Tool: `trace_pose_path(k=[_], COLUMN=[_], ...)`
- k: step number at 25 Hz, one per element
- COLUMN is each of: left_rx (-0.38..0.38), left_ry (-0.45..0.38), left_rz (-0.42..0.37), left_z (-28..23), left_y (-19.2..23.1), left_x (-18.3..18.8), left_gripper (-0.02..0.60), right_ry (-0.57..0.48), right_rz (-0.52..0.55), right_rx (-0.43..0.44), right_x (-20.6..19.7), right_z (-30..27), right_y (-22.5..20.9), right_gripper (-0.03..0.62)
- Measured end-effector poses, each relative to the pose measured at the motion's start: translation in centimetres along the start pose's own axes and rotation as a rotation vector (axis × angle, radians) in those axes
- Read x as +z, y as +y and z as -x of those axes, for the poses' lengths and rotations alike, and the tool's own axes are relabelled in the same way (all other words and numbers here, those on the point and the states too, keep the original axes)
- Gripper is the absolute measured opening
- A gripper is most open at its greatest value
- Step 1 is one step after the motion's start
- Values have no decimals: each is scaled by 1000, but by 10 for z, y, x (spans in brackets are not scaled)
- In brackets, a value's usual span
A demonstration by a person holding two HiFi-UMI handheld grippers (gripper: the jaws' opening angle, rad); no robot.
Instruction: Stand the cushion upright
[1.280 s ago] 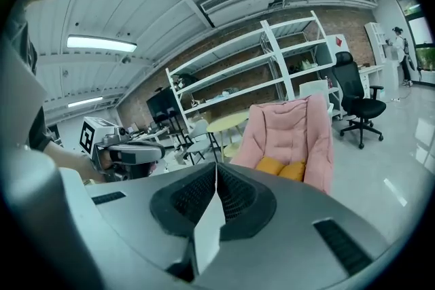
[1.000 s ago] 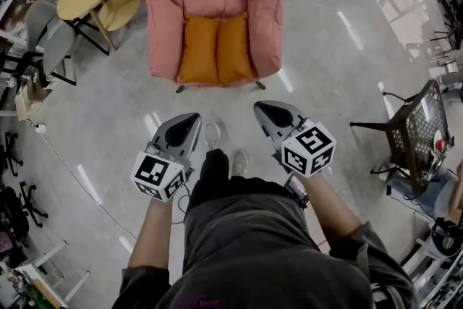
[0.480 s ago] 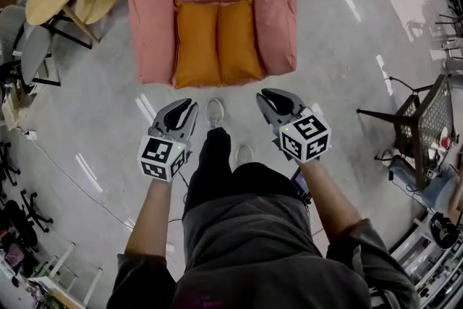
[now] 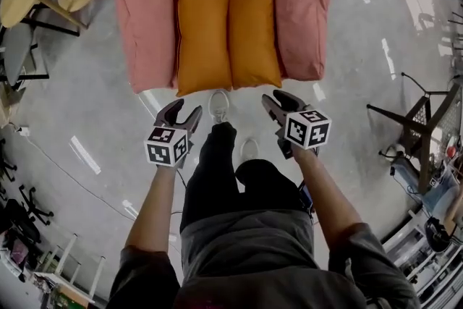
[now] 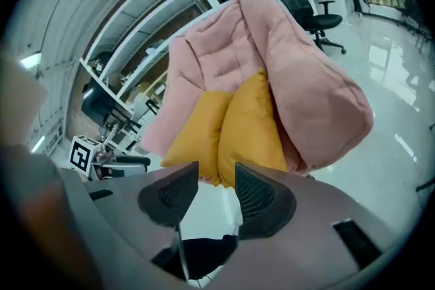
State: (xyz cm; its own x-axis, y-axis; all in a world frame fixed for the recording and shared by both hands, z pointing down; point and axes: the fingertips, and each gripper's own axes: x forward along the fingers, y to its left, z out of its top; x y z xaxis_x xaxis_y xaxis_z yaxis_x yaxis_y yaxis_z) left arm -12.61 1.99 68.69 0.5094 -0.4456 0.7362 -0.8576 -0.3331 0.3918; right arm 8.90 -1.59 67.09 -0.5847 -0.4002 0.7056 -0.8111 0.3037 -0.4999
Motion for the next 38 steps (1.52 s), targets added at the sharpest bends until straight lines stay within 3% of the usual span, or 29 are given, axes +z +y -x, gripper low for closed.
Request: trace_pose_path(k=[6, 17, 22, 24, 27, 29, 33, 38], left_rx=[76, 177, 79, 53, 20, 5, -38, -157], left_ry=[51, 76, 123, 134, 152, 153, 91, -65], left_rz=[48, 30, 26, 26, 24, 30, 61, 126], left_z=[-33, -22, -38, -46, -52, -50, -32, 9], left_y=[48, 78, 75, 74, 63, 55, 43, 14], left_x=[-32, -34, -34, -31, -28, -21, 21, 113], left_gripper=[282, 301, 293, 221, 133, 95, 64, 52], right_ry=[30, 80, 139, 159, 178, 179, 86, -92], right_rz=[-71, 74, 89, 82, 67, 58, 24, -36], right_rx=[-164, -340, -288, -264, -237, -229, -197, -93], right_x=[-30, -14, -17, -19, -18, -13, 30, 122], right_z=[-32, -17, -33, -44, -52, -50, -33, 6], right_y=[-58, -82, -84, -83, -78, -74, -53, -15], right_gripper=[187, 212, 212, 210, 63, 42, 29, 26])
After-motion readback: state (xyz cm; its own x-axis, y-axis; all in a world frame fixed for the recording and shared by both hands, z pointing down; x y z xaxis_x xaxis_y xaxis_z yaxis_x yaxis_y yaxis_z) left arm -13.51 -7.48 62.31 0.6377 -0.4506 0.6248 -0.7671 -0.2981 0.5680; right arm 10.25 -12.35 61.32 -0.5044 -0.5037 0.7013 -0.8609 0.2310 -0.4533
